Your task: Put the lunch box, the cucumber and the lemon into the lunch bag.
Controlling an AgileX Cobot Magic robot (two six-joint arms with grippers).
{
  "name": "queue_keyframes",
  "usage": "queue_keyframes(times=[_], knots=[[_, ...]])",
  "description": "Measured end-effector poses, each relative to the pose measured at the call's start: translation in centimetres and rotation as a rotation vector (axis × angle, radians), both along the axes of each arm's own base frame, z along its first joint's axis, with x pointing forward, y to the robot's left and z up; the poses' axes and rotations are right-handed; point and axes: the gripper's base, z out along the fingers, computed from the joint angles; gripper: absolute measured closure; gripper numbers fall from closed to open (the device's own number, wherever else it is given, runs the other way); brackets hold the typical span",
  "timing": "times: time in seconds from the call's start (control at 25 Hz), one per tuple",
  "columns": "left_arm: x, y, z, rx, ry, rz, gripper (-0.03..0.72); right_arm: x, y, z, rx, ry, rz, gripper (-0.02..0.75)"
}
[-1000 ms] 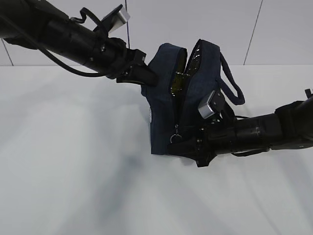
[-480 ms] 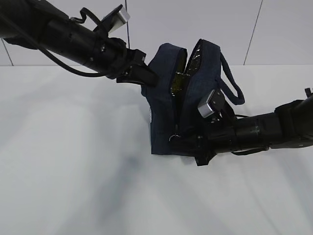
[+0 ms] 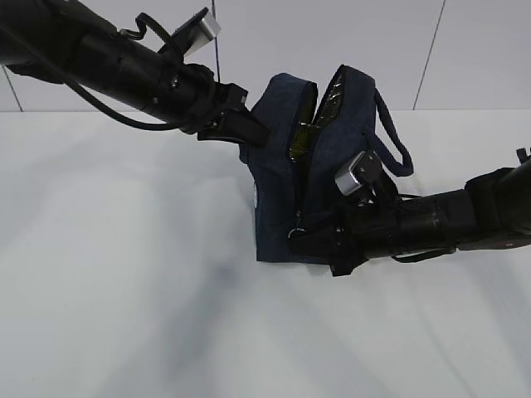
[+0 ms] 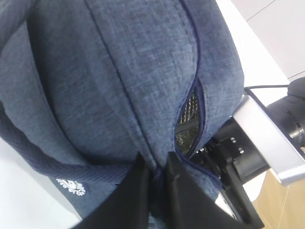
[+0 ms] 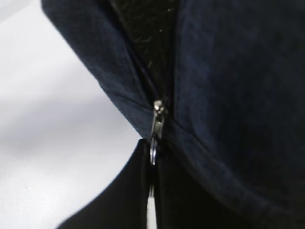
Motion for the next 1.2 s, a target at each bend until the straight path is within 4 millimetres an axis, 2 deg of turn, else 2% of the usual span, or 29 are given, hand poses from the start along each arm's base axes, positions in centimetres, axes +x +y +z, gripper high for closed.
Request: queue_keyframes(times=[0.2,0.44,0.68,0.88,1.0,1.12,1.2], knots=[[0.0,0.0,0.0,0.000,0.000,0.000,0.671,-0.1,0.0,0.0,0.020,0.086,-0.034,0.738],[0.1,0.0,0.0,0.002,-0.005,0.008,0.671,-0.5,-0.2,2.0,-0.017,0.098,-0.015,0.738],[0.2,0.1,0.0,0.005,-0.014,0.021,0.671,-1.3,-0.3,2.0,-0.079,0.171,0.034,0.738],[0.2,0.1,0.0,0.005,-0.014,0.021,0.650,-1.4,-0.4,3.1,-0.087,0.167,0.024,0.738],[0.2,0.1,0.0,0.004,-0.013,0.019,0.526,-1.5,-0.5,3.5,-0.092,0.175,0.015,0.738],[0.0,0.0,0.0,-0.002,0.000,0.001,0.300,-1.6,-0.5,3.4,-0.096,0.195,0.010,0.738],[-0.1,0.0,0.0,-0.004,0.003,-0.006,0.229,-1.6,-0.5,3.4,-0.099,0.200,0.012,0.738]])
